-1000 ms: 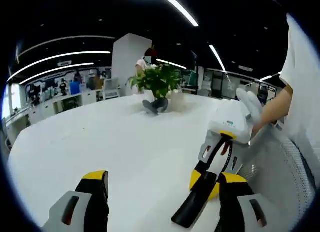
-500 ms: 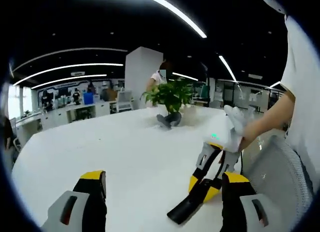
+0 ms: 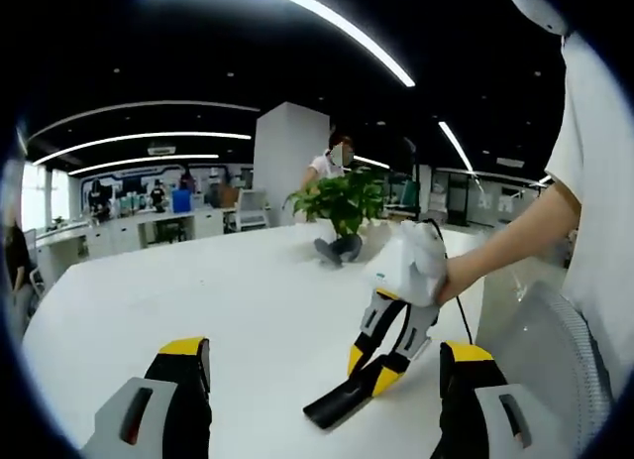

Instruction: Press the specified remote control buttons in sequence, fully releasing each button before pressing the next.

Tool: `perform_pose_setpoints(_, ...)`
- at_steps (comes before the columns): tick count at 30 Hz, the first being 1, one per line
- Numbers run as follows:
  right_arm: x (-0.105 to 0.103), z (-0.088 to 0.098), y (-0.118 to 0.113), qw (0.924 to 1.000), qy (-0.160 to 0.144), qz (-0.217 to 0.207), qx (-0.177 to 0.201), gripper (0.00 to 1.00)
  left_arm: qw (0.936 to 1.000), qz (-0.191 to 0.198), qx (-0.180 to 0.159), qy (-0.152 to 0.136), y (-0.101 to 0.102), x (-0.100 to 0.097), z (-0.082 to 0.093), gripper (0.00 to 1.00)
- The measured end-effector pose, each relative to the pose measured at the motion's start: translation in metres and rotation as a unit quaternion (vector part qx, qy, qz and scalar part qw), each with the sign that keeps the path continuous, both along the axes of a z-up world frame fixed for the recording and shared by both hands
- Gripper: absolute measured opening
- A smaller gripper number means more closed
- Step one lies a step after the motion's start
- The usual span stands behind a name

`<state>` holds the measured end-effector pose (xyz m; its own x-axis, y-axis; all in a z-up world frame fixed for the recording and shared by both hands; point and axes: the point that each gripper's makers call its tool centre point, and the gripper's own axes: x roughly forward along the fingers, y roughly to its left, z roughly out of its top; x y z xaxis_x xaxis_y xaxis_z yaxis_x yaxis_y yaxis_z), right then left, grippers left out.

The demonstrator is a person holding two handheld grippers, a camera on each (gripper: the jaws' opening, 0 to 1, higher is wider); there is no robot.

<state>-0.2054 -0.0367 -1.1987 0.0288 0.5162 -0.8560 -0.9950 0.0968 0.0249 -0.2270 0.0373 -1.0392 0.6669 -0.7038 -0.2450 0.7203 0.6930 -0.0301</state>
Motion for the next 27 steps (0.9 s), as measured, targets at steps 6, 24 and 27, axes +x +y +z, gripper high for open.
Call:
perform_pose_setpoints(6,0.015,0.002,-0.001,1.0,-0.003,-0.002,-0.007,0.22,0.9999,0.006,-0.001,-0.01,0.004,0.002,0.008,1.0)
perform_pose_setpoints(24,0.074,0.006,-0.007,0.9995,-0.008,-0.005,-0.03,0.22,0.9998,0.018,0.003,-0.002,0.012,0.0,0.001,1.0)
perform_pose_setpoints(27,0.084,0.005,-0.009,0.9994,-0.009,-0.006,-0.034,0.22,0.9998,0.022,0.004,-0.001,0.013,0.001,0.0,1.0)
